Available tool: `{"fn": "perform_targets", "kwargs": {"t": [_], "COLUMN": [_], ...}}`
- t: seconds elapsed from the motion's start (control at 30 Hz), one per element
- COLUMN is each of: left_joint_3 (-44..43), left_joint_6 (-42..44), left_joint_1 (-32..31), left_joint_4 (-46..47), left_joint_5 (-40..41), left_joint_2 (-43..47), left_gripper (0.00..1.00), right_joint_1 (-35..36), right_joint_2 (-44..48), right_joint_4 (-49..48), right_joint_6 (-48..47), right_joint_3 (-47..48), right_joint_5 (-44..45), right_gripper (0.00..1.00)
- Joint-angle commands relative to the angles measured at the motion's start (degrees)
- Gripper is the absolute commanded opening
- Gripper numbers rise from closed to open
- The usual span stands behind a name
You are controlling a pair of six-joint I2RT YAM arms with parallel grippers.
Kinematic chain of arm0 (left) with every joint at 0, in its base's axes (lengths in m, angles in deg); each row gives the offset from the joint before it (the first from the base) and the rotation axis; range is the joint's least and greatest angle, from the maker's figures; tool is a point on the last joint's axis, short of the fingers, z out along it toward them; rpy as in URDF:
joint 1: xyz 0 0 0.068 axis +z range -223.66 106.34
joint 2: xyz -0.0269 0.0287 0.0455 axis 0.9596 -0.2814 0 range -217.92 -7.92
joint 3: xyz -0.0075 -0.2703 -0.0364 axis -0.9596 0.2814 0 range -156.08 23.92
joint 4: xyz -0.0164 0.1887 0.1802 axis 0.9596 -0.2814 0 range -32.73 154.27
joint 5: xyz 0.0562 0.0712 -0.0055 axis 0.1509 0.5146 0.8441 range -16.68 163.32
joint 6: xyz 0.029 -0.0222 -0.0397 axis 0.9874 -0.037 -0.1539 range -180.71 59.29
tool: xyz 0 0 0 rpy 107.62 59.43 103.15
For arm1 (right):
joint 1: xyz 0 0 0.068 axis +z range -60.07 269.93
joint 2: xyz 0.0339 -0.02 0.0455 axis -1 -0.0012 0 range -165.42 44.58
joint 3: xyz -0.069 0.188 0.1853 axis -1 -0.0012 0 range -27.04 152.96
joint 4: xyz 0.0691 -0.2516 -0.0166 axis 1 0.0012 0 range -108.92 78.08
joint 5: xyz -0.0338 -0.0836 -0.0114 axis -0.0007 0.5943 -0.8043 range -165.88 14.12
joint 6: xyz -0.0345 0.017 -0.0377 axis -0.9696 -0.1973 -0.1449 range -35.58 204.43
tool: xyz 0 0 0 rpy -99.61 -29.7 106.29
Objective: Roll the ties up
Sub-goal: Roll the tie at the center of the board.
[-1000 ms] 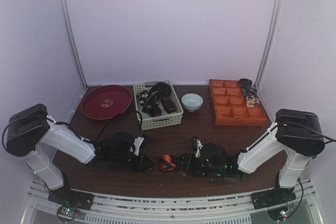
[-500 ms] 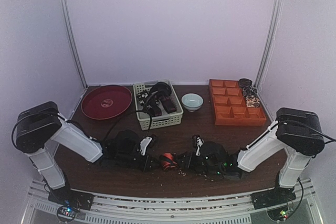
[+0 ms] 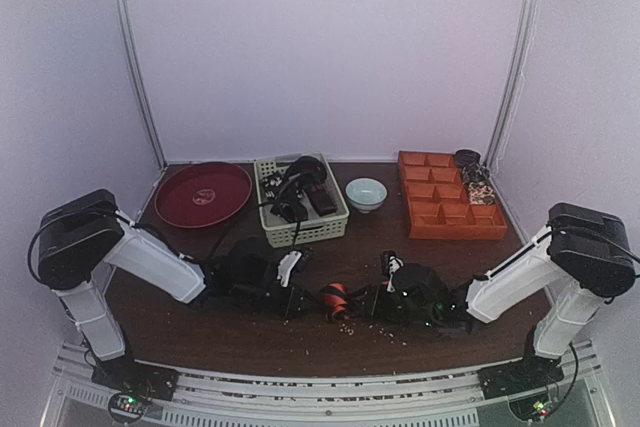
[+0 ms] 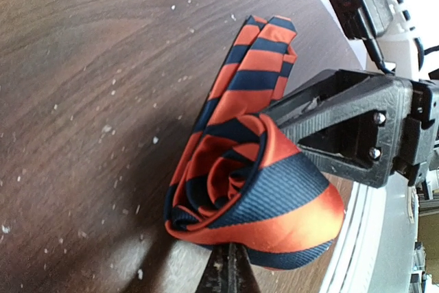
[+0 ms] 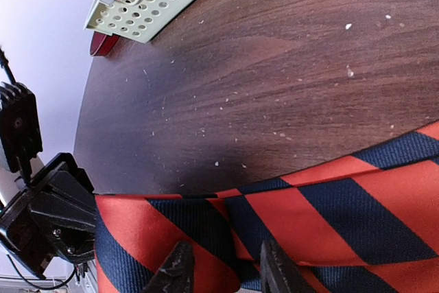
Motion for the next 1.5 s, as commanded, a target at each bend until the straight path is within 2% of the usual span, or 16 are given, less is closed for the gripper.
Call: {"fn": "perform_targets", "kwargs": {"t": [0.0,0.17,0.3,0.57,0.7,0.93,1.13,1.47], "left_joint_3": [-2.6,-4.1,-5.1,-6.3,-7.0,-7.0,-5.9,1.0], "left_joint_6": [0.6,0.6,0.5,0.4,0.7,0.7,-0.1,-1.8], "left_joint_1": [0.1,0.1,-0.1,-1.0,-1.2,-1.3,-1.3,-1.3], "left_joint_4": [0.7,-0.7,-1.8,-2.4,-3.4,-3.9,-4.5,-0.9], "left_joint_5": [-0.6,-0.3,0.1,1.0,1.3,1.8,3.5,4.6], "left_joint_2": [-1.4,-1.8,-2.2,-3.2,-3.3,-2.6,-1.6,0.6], "left_gripper": [0.0,0.0,0.0,0.0,0.0,0.0,0.0,0.01], "right_joint_1": [-0.6,-0.7,-0.7,1.7,1.8,1.9,1.7,1.8], "right_joint_2": [5.0,10.5,13.3,10.5,7.6,6.1,6.9,2.1], "right_joint_4": [7.3,15.0,17.1,20.2,23.7,27.1,21.5,11.3], "right_joint_6": [-4.0,-7.5,-9.4,-11.5,-12.7,-13.8,-10.1,-4.2], "right_joint_3": [0.0,1.3,2.1,7.4,10.3,10.8,7.3,6.6], "right_joint_5": [3.5,5.8,3.7,1.9,3.1,3.2,1.8,-2.5], "right_gripper": [0.4,0.48,0.56,0.65,0.64,0.53,0.53,0.54]}}
